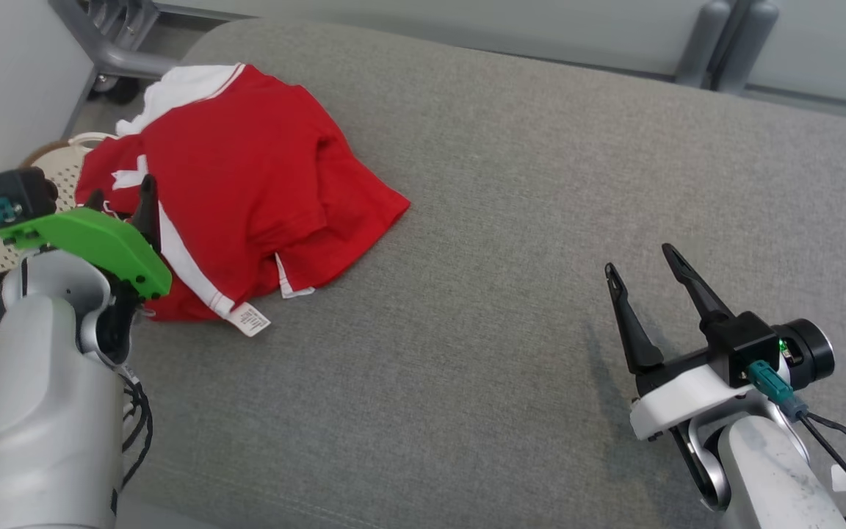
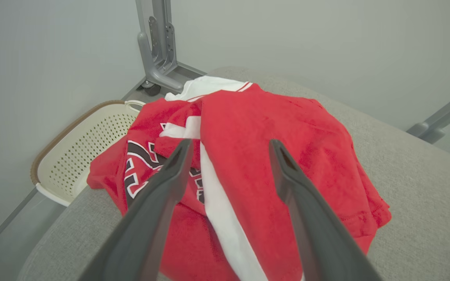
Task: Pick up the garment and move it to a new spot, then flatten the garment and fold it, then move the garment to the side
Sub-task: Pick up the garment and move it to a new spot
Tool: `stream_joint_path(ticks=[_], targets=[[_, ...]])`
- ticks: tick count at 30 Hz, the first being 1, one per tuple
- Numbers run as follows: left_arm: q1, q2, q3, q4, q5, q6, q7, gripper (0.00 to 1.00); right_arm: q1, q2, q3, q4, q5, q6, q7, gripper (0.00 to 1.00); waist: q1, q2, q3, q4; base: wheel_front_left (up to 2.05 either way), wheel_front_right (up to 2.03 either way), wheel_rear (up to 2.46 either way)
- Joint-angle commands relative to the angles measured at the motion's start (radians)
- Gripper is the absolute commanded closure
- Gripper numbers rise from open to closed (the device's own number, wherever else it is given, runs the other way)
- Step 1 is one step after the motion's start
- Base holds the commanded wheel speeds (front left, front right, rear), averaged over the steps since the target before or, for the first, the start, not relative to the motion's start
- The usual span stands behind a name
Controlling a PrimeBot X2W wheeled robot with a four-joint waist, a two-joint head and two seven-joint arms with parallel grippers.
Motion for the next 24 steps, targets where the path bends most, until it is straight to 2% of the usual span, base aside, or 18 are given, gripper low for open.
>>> stream_joint_path(ticks=[1, 3, 7, 16, 17, 18, 19, 24], targets=[[-0.026, 0.005, -0.003, 0.020, 0.001, 0.007, 0.021, 0.00, -0.017, -0.003, 0.001, 0.002, -0.002, 0.000, -0.004, 0.00, -0.0001, 0.0075, 0.110, -0.074, 0.00, 0.00, 0.00], [-0.079, 0.014, 0.005, 0.077, -0.017, 0.020, 0.078, 0.00, -0.030, 0.002, 0.007, 0.003, -0.003, 0.000, -0.004, 0.00, -0.0001, 0.0075, 0.125, -0.095, 0.00, 0.00, 0.00], [-0.139, 0.038, 0.011, 0.175, -0.023, 0.030, 0.126, 0.00, -0.051, 0.008, 0.008, -0.007, -0.005, 0.000, -0.004, 0.00, -0.0001, 0.0075, 0.146, -0.139, 0.00, 0.00, 0.00], [-0.163, 0.075, 0.008, 0.351, -0.024, 0.045, 0.112, 0.00, -0.065, 0.008, -0.004, -0.029, -0.012, 0.000, -0.004, 0.00, -0.0001, 0.0075, 0.175, -0.193, 0.00, 0.00, 0.00], [-0.166, 0.076, 0.006, 0.363, -0.025, 0.042, 0.105, 0.09, -0.066, 0.009, -0.005, -0.030, -0.013, 0.000, -0.004, 0.00, -0.0001, 0.0075, 0.176, -0.194, 0.00, 0.00, 0.00], [-0.171, 0.075, 0.006, 0.375, -0.027, 0.039, 0.097, 0.25, -0.065, 0.009, -0.007, -0.031, -0.013, 0.000, -0.004, 0.00, -0.0001, 0.0075, 0.176, -0.194, 0.00, 0.00, 0.00], [-0.178, 0.075, 0.002, 0.382, -0.025, 0.035, 0.089, 1.00, -0.062, 0.010, -0.009, -0.031, -0.014, 0.000, -0.004, 0.00, -0.0001, 0.0075, 0.175, -0.193, 0.00, 0.00, 0.00], [-0.204, 0.077, -0.032, 0.404, -0.005, 0.017, 0.067, 1.00, -0.034, 0.012, -0.021, -0.024, -0.015, 0.000, -0.004, 0.00, -0.0001, 0.0075, 0.145, -0.177, 0.00, 0.00, 0.00]])
